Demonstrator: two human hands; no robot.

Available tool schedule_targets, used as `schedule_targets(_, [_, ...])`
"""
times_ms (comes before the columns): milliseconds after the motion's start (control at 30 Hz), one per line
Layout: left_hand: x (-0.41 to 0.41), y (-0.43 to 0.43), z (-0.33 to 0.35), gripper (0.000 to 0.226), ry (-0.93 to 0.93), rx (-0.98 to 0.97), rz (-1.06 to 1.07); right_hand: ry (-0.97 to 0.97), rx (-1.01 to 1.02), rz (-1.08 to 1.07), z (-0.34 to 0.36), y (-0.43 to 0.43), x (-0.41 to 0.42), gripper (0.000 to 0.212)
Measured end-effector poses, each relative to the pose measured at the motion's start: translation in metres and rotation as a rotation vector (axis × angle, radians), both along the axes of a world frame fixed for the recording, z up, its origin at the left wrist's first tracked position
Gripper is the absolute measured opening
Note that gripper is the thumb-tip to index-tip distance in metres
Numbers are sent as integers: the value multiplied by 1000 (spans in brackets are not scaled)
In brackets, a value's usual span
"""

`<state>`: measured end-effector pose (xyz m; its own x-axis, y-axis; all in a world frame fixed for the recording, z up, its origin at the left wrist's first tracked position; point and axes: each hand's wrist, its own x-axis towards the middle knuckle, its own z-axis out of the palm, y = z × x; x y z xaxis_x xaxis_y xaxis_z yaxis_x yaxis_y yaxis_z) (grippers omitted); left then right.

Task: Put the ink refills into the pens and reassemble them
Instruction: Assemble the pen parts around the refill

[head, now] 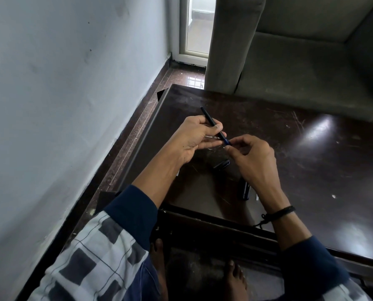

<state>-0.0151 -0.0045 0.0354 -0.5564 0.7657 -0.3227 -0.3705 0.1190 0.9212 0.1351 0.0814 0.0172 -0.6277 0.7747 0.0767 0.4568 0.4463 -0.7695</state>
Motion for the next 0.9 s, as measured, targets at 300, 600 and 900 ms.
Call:
schedule_targets(300, [3, 0, 0, 11, 14, 1, 7, 10, 31, 3, -1, 2, 0, 12])
schedule_targets(600, [5, 0, 0, 8, 12, -4, 28, 24, 69, 2, -2, 1, -1, 13])
schedule_targets(900, [6, 0, 2, 9, 10, -3, 23, 14, 56, 6, -2, 1, -1, 19])
